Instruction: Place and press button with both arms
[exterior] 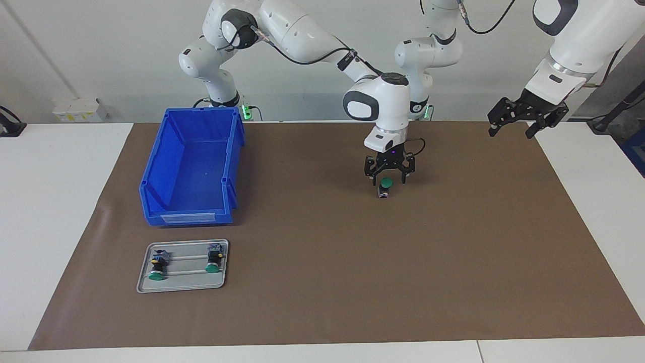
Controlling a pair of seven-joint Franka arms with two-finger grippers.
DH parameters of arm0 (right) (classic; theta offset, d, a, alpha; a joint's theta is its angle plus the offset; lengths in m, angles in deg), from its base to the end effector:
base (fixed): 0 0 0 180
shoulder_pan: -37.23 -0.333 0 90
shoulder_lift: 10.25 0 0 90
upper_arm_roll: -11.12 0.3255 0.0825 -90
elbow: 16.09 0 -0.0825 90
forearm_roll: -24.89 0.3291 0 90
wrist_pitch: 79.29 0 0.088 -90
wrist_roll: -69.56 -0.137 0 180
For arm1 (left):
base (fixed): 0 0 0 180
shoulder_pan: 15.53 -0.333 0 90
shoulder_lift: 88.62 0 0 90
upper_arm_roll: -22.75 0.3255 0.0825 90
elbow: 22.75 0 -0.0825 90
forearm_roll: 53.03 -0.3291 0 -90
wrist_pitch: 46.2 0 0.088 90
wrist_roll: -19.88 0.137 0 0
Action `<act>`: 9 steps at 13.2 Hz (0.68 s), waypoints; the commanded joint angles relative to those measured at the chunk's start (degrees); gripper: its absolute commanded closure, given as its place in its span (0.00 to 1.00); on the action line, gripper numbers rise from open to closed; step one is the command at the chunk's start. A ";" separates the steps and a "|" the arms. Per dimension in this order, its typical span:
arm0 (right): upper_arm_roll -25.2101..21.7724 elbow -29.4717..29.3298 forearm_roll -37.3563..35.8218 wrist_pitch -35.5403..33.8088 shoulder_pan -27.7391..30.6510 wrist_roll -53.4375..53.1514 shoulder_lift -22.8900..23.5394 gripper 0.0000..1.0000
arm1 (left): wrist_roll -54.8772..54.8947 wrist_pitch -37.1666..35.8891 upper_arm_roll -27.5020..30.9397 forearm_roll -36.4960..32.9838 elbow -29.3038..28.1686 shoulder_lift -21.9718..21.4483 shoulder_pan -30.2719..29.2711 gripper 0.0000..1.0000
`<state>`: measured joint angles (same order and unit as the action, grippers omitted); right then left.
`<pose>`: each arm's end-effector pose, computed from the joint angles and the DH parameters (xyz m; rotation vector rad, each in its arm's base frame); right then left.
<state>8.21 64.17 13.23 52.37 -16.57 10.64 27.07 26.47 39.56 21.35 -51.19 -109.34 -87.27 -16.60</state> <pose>0.4498 0.5519 0.3526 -3.0202 0.0137 -0.4598 0.4988 -0.0073 0.6106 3.1006 -0.1902 -0.0562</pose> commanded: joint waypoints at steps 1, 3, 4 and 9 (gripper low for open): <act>0.01 0.33 -0.82 1.32 0.36 1.96 0.47 0.00 | 0.08 0.82 -0.10 0.45 -1.65 -1.44 -0.42 0.00; 0.01 1.74 -0.82 2.55 0.10 1.97 0.55 0.00 | 0.08 0.82 -0.10 0.45 -1.65 -1.44 -0.42 0.00; 0.01 1.74 -0.73 2.81 0.01 1.96 1.08 0.00 | 0.08 0.90 -0.10 0.45 -1.65 -1.53 -0.42 0.00; 0.01 0.86 -1.08 2.64 0.80 2.05 1.61 0.06 | 0.08 0.90 -0.10 0.45 -1.65 -1.44 -0.42 0.00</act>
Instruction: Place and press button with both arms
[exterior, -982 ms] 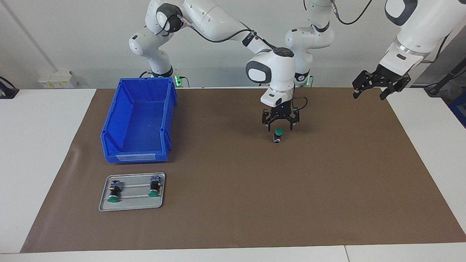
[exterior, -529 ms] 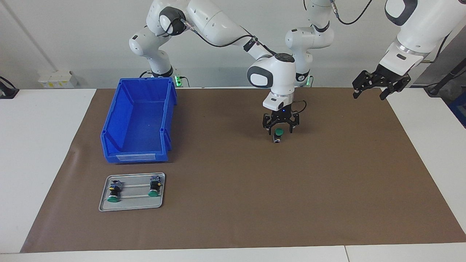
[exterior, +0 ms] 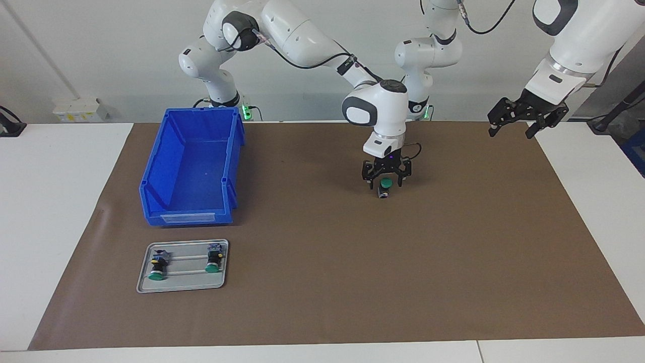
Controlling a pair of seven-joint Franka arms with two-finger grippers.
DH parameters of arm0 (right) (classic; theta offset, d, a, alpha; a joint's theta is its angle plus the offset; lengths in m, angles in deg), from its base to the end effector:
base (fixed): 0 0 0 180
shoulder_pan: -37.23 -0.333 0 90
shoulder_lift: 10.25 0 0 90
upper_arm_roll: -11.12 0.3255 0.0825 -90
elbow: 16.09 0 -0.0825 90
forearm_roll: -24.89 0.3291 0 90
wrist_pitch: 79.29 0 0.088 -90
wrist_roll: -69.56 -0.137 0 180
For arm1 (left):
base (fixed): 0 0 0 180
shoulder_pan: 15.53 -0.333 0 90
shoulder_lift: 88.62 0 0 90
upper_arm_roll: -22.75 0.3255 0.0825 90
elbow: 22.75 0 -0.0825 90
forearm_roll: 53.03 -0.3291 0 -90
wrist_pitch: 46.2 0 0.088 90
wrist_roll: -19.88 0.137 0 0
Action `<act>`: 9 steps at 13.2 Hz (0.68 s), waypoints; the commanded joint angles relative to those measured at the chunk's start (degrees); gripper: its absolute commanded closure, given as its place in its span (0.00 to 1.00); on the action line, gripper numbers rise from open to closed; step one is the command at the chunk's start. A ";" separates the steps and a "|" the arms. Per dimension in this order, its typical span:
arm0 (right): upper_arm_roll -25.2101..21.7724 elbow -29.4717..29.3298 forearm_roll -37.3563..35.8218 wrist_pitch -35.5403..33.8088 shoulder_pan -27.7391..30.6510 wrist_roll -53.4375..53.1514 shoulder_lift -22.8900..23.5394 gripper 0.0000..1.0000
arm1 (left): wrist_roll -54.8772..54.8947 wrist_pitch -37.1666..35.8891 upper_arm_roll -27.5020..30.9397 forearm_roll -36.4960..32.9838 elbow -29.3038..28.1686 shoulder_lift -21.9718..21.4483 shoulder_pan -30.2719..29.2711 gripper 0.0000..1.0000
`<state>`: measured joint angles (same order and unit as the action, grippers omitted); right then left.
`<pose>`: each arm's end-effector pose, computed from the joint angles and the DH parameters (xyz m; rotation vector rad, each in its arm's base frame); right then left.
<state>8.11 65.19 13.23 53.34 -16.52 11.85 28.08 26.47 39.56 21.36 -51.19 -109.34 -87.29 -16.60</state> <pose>0.4499 0.5500 0.3341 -3.0402 -0.0220 -0.4458 0.4987 -0.0072 0.6107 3.1006 -0.1900 -0.0557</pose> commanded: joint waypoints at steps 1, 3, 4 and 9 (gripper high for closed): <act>0.11 -0.16 -1.08 1.68 0.75 0.85 0.51 0.11 | 0.08 0.81 -0.10 0.45 -1.65 -1.43 -0.42 0.00; 0.11 -0.16 -1.08 1.94 0.75 0.76 0.60 0.23 | 0.08 0.81 -0.10 0.45 -1.65 -1.43 -0.42 0.00; 0.11 -0.16 -1.08 1.85 0.66 0.59 0.60 0.32 | 0.08 0.81 -0.10 0.45 -1.65 -1.43 -0.42 0.00; 0.11 -0.25 -0.29 1.24 -0.13 0.23 0.51 0.41 | 0.08 0.81 -0.10 0.45 -1.65 -1.43 -0.42 0.00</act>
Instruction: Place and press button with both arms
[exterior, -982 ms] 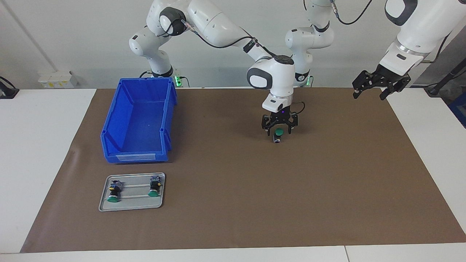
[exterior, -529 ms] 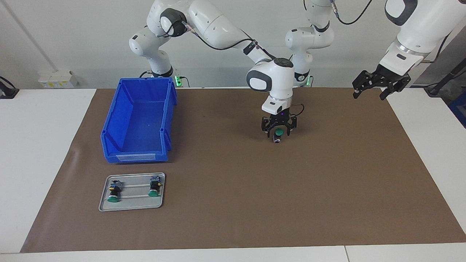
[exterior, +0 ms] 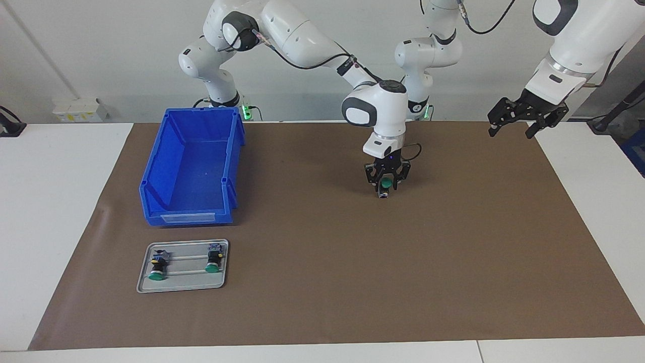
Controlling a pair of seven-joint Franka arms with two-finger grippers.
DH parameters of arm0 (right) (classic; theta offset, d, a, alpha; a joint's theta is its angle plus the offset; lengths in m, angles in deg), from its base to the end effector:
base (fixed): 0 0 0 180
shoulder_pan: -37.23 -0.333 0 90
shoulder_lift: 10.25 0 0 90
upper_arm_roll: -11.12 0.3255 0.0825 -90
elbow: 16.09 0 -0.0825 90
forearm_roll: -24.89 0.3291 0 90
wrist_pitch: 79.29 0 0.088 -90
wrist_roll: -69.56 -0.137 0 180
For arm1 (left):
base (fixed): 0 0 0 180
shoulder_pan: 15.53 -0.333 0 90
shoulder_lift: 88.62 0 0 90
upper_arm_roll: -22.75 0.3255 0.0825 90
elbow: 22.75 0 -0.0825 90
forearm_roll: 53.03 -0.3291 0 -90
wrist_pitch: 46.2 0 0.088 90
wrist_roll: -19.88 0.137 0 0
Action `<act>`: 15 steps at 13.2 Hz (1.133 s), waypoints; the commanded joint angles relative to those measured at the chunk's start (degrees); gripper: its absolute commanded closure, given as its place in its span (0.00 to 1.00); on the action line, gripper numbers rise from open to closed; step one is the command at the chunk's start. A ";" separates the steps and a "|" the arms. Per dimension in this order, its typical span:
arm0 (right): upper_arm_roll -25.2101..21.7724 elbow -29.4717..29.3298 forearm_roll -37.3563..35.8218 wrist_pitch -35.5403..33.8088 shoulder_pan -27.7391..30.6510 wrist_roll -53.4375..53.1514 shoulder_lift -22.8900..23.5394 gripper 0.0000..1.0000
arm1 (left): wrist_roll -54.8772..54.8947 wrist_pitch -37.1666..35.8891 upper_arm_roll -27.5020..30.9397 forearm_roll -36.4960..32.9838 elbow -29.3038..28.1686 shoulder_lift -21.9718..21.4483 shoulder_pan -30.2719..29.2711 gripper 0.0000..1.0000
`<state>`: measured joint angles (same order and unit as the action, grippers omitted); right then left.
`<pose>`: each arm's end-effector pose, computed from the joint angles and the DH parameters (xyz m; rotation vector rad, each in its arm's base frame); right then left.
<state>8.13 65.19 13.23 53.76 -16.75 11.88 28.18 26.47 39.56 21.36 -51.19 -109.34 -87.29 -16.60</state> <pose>0.4478 0.5527 0.3337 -3.0341 -0.0307 -0.4489 0.4987 -0.0072 0.6107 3.1006 -0.1900 -0.0557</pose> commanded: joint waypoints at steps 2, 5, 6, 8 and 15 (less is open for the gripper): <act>0.08 -0.25 -0.38 0.81 0.10 0.20 0.41 0.41 | 0.08 0.81 -0.10 0.45 -1.65 -1.42 -0.42 0.00; 0.08 -0.33 -0.98 0.37 0.36 0.29 0.50 0.69 | 0.08 0.90 -0.10 0.45 -1.65 -1.42 -0.42 0.00; 0.08 -0.34 -1.25 0.37 0.36 0.46 0.50 1.00 | 0.08 0.81 -0.18 0.45 -1.65 -1.42 -0.42 0.00; 0.08 -0.77 -0.55 -0.33 0.97 0.29 0.50 1.00 | 0.08 0.90 -0.10 0.45 -1.65 -1.42 -0.42 0.00; 0.00 -1.74 0.94 -11.89 7.20 3.87 -10.10 1.00 | 0.08 0.81 -0.10 0.45 -1.65 -1.42 -0.42 0.00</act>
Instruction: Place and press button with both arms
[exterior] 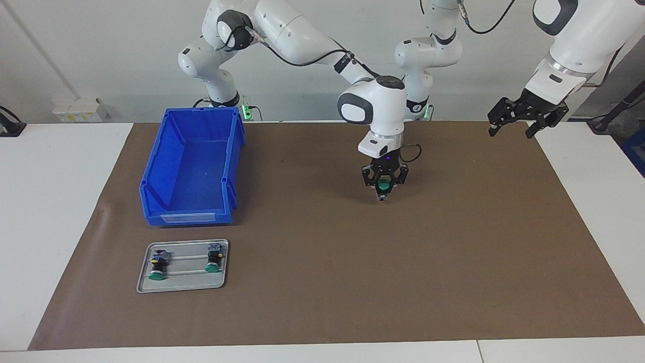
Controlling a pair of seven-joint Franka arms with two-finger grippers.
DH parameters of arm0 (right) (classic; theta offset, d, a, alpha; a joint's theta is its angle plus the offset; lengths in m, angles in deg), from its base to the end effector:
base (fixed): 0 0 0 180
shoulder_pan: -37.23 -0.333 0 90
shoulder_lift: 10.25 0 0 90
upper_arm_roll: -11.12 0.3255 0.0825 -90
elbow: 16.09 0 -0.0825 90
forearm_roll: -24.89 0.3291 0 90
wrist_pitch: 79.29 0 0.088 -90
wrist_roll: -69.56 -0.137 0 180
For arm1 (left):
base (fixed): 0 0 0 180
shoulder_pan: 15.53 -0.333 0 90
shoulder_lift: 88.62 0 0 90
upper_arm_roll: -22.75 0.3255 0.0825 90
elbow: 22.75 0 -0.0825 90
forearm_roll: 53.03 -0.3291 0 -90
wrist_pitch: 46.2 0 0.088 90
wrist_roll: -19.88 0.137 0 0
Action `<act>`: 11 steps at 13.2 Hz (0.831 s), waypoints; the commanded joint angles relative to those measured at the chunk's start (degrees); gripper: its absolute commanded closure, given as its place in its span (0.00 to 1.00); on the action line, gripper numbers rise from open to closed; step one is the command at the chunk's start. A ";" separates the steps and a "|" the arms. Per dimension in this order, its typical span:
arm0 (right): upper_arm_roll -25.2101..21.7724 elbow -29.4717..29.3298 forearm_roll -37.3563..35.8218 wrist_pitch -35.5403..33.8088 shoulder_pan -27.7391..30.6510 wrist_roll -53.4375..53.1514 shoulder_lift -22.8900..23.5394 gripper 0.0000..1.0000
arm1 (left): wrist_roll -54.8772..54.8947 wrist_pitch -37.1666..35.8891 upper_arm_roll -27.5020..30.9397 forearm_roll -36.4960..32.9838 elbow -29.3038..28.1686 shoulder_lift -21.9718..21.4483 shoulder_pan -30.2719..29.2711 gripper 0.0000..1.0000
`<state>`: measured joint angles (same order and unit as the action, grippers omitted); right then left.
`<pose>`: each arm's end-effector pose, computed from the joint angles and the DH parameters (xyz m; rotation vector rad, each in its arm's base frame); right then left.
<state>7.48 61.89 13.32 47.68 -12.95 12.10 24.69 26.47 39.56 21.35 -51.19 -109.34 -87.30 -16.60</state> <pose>0.4881 0.5134 0.3910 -3.0380 0.1106 -0.4849 0.4986 -0.0073 0.6108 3.1006 -0.1902 -0.0554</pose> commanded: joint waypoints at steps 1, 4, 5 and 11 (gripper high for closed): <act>0.65 2.43 0.93 -8.29 5.07 5.50 -9.77 1.00 | 0.08 0.90 -0.10 0.45 -1.65 -1.41 -0.42 0.00; 0.65 9.97 2.52 -9.89 11.92 12.86 -19.09 1.00 | 0.08 0.81 -0.10 0.45 -1.65 -1.41 -0.42 0.00; 0.65 12.69 2.52 -10.42 14.64 15.77 -22.34 1.00 | 0.08 0.81 -0.10 0.45 -1.65 -1.41 -0.42 0.00; 0.65 27.03 7.25 -10.69 32.40 39.57 -33.96 1.00 | 0.08 0.81 -0.10 0.45 -1.65 -1.41 -0.42 0.00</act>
<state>7.28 83.13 18.00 35.83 15.34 45.48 -5.48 26.47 39.56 21.36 -51.19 -109.34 -87.30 -16.60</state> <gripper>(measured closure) 0.656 0.000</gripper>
